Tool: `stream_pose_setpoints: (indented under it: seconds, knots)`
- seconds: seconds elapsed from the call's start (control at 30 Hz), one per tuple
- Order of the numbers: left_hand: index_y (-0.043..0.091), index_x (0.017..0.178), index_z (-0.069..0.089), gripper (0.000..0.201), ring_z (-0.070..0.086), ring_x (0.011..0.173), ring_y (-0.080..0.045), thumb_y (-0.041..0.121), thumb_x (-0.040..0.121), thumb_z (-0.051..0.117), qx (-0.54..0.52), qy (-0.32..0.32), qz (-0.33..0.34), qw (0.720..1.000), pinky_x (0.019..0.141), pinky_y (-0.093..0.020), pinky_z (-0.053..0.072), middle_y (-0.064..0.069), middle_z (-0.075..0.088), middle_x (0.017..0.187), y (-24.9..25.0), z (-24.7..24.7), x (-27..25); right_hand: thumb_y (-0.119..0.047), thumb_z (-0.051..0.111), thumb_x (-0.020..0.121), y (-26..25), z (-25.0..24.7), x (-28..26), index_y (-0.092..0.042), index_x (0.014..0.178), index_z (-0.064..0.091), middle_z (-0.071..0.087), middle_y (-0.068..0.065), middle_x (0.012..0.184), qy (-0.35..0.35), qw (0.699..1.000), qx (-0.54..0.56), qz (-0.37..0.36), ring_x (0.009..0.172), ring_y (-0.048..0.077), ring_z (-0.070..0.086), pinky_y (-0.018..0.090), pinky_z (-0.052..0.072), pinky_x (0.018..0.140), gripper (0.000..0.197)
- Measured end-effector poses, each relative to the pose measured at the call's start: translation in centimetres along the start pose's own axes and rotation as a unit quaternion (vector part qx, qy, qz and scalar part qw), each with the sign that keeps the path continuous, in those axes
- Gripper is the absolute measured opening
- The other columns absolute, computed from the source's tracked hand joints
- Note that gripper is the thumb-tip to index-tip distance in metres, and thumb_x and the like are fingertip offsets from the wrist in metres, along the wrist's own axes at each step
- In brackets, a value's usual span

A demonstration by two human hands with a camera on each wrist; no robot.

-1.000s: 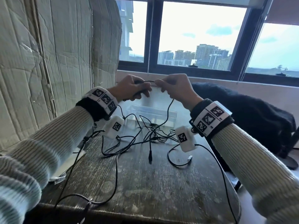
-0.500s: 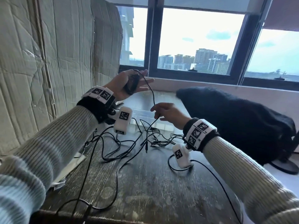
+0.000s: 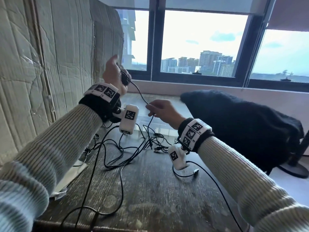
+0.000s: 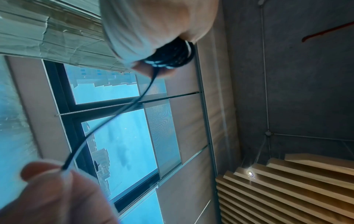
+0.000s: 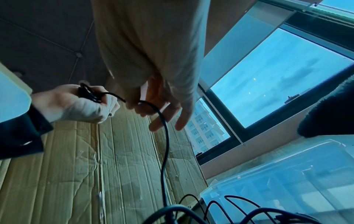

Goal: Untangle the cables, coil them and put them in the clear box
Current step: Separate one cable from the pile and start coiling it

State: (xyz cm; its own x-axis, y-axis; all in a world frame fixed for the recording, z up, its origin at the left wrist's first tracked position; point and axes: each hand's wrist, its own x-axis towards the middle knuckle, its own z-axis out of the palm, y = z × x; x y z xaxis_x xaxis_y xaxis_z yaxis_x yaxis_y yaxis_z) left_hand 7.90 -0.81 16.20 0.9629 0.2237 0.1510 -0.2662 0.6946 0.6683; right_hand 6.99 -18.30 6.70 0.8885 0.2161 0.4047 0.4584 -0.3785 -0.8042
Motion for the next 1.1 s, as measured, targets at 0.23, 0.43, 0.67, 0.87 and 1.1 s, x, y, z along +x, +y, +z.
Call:
stream_pose_setpoints:
  seconds: [0.23,0.43,0.67,0.87,1.1]
  knots:
    - [0.014,0.07,0.042,0.031,0.037,0.038,-0.012,0.027,0.098,0.042,-0.057,0.066,0.105,0.991,0.041,-0.021,0.027,0.003,0.046,0.051,2.4,-0.1,1.1,-0.012,0.061,0.091,2.7,1.7,-0.7,0.001,0.103,0.07,0.065,-0.002,0.074,-0.13,0.98,-0.119,0.087,0.067,0.014,0.059,0.026,0.055,0.069,0.02]
    - [0.015,0.07,0.043,0.04,0.039,0.037,-0.013,0.041,0.1,0.037,0.008,0.054,0.148,0.988,0.04,-0.023,0.025,0.003,0.047,0.05,1.7,-1.8,2.4,-0.015,0.061,0.092,1.8,0.5,-0.7,-0.002,0.102,0.072,0.073,0.013,0.096,0.02,0.995,-0.057,0.081,0.061,0.01,0.057,0.008,0.04,0.044,0.019]
    - [0.018,0.053,0.039,0.056,0.037,0.041,-0.016,0.048,0.1,0.029,0.262,0.139,0.277,0.914,0.05,-0.028,0.033,0.002,0.043,0.047,1.9,-4.3,5.3,-0.017,0.05,0.098,-0.8,-3.0,-5.1,-0.019,0.116,0.068,0.054,-0.001,0.066,-0.05,0.998,-0.02,0.026,0.053,0.008,0.045,0.02,0.041,0.052,0.026]
    - [0.007,0.085,0.069,0.1,0.052,0.052,-0.006,0.069,0.079,-0.009,0.655,-0.153,0.265,0.691,0.079,-0.034,0.05,-0.001,0.06,0.063,-3.3,-4.4,0.5,-0.032,0.056,0.095,-6.8,-4.9,-7.5,-0.022,0.102,0.074,0.043,-0.012,0.056,-0.097,0.989,-0.103,-0.052,0.054,0.009,0.035,0.02,0.031,0.047,0.023]
    - [0.01,0.145,0.032,0.092,0.046,0.041,-0.002,0.07,0.078,0.052,0.582,-0.431,0.059,0.688,0.041,-0.017,0.037,0.002,0.064,0.058,-7.0,-4.8,-4.0,-0.023,0.061,0.092,-6.6,-8.2,-4.9,-0.009,0.1,0.074,0.046,-0.011,0.053,0.05,0.995,-0.061,-0.061,0.049,0.008,0.036,0.022,0.031,0.046,0.021]
